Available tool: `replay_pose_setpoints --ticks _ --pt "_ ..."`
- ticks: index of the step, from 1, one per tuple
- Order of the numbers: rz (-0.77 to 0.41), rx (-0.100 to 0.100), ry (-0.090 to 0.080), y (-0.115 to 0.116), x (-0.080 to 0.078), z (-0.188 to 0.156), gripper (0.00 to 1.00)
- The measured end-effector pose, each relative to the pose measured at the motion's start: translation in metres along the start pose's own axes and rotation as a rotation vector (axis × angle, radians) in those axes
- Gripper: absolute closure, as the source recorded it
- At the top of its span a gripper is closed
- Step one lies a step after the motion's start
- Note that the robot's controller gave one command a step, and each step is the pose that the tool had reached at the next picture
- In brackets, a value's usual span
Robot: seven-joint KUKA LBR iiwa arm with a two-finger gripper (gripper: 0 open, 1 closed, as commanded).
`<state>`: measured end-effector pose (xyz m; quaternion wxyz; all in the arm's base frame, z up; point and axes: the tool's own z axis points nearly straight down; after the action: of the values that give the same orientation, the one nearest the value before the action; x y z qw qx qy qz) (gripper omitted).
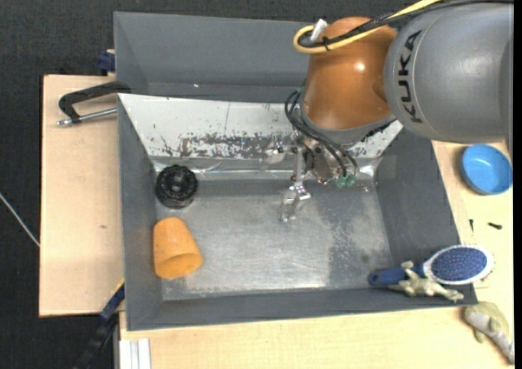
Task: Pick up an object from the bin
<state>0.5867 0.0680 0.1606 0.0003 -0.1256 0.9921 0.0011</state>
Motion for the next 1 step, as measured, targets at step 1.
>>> replay_pose_setpoints --ticks 1 --pt "0.025 0.005 -0.001 -0.0829 0.0099 0.013 0.0"
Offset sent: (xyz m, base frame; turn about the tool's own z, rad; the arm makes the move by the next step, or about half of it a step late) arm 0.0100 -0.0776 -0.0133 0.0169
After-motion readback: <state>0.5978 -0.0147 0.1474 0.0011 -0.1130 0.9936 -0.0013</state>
